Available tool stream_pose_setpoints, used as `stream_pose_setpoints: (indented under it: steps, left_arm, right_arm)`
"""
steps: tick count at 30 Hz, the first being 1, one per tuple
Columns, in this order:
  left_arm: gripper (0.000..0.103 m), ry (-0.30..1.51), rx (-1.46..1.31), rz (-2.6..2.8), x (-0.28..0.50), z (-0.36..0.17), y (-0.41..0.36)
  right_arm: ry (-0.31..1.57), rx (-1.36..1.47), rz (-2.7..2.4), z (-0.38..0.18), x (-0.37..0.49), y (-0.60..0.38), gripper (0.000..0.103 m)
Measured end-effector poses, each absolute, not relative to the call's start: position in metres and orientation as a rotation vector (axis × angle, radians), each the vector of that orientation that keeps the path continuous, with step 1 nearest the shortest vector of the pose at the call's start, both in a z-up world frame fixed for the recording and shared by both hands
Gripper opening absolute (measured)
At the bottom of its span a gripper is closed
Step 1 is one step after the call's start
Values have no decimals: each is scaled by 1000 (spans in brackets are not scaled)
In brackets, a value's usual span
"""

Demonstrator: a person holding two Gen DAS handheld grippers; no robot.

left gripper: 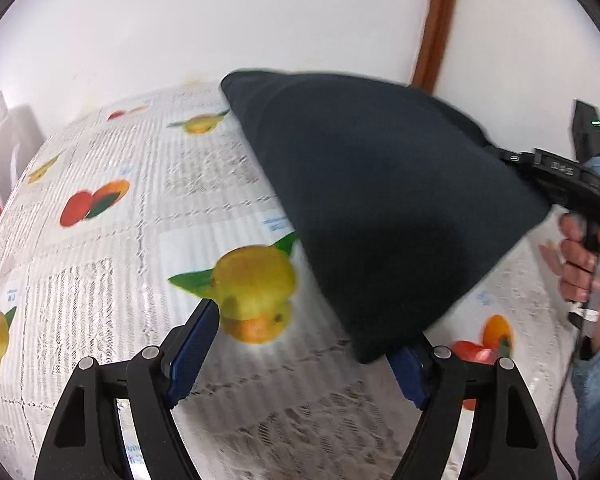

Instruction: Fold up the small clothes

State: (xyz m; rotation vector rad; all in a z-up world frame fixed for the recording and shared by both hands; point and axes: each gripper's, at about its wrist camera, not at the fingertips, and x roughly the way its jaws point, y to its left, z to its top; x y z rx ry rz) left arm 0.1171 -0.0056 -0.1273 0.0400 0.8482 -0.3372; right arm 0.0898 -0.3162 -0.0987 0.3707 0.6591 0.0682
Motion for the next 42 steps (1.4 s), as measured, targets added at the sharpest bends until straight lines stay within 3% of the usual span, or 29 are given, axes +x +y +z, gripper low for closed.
stream_pose_setpoints:
  steps: [1, 3, 8, 9, 10, 11, 15, 19, 23, 26, 28, 31, 33, 35, 36, 42]
  left_arm:
    - [78, 837, 45, -358, 115, -124, -10]
    - [78, 839, 76, -371, 118, -123, -21]
    - [78, 882, 90, -347, 137, -133, -43]
    - [80, 888, 80, -344, 140, -135, -43]
    - [80, 893, 76, -339, 141, -137, -43]
    - [80, 894, 70, -340, 143, -138, -42]
    - [81, 886, 79, -307, 145, -139, -45]
    - [81, 887, 74, -293, 145, -139, -44]
    - [81, 886, 75, -291, 142, -140, -46]
    - [80, 886, 70, -287, 141, -139, -45]
    - [75, 891, 36, -295, 138, -136, -43]
    - [58, 863, 7, -329, 131, -131, -43]
    - [34, 837, 15, -351, 128, -127, -45]
    - [23, 816, 29, -341, 125, -125, -48]
    - [20, 810, 41, -323, 123, -124, -48]
    - [18, 805, -5, -258, 125, -119, -17]
  right_arm:
    - [656, 381, 79, -98, 90, -318, 41]
    - [656, 394, 94, -96, 95, -320, 44]
    - [697, 408, 102, -100, 119, -313, 44]
    - [707, 402, 105, -100, 122, -310, 39]
    - [703, 390, 115, -98, 124, -306, 22]
    - [700, 361, 118, -95, 125, -302, 15]
    - [634, 313, 151, -74, 117, -307, 8]
    - [570, 369, 139, -60, 101, -338, 8]
    - [686, 373, 100, -87, 112, -351, 9]
    - [700, 385, 64, -93, 106, -355, 19]
    - [693, 369, 31, -88, 93, -356, 32]
    - [716, 319, 6, -86, 76, -351, 38]
    - [722, 304, -2, -92, 71, -348, 39]
    - [720, 320, -1, -97, 73, -347, 28]
    - [703, 345, 23, -99, 74, -346, 9]
    - [690, 339, 30, -101, 93, -317, 8]
